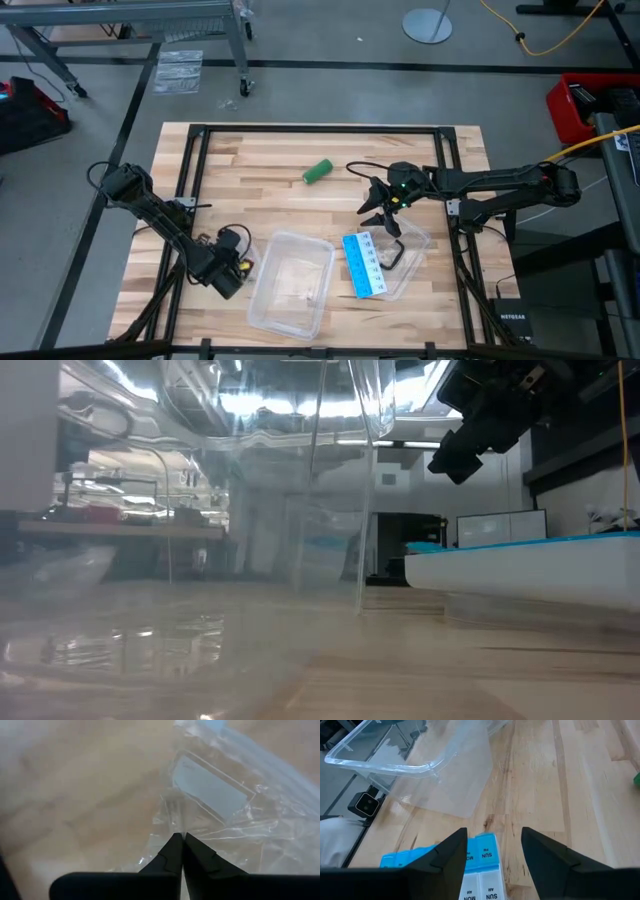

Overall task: Roll bandage
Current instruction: Prepare the transparent zip bag

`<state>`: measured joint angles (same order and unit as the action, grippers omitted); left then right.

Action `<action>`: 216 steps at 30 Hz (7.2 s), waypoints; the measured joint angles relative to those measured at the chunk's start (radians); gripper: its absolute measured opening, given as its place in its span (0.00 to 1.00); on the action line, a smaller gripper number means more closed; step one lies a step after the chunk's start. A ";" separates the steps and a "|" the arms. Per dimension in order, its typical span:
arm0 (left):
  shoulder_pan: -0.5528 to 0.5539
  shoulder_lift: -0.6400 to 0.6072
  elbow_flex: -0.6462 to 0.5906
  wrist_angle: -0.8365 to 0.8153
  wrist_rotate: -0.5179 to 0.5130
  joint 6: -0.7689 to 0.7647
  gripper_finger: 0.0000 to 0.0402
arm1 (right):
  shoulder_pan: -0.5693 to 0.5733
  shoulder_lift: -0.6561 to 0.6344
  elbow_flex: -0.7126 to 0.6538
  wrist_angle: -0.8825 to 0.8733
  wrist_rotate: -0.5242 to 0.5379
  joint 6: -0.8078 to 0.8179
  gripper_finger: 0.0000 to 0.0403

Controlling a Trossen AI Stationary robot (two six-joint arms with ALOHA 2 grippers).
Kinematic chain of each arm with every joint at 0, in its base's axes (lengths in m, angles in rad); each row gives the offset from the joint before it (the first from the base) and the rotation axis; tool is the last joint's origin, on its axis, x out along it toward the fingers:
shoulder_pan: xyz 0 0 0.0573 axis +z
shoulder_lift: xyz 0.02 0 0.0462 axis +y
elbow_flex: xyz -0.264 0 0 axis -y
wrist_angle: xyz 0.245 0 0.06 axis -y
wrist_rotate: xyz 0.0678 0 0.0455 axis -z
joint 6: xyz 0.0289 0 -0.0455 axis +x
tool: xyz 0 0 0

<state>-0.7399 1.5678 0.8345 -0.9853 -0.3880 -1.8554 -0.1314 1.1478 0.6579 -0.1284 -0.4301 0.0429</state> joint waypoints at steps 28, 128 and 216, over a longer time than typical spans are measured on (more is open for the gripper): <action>0.175 -0.001 0.000 -0.398 -0.540 -0.257 0.00 | 0.000 0.000 0.000 0.002 0.081 -0.026 0.48; 0.278 -0.186 0.001 0.743 -1.028 1.104 0.00 | 0.001 0.408 0.224 0.626 0.103 -0.041 0.48; 0.352 -0.186 0.000 0.870 -1.094 1.438 0.26 | 0.046 0.473 0.226 0.640 0.270 -0.051 0.00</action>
<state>-0.3874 1.3819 0.8349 -0.1150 -1.4820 -0.4172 -0.0853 1.6211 0.8837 0.5120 -0.1603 -0.0082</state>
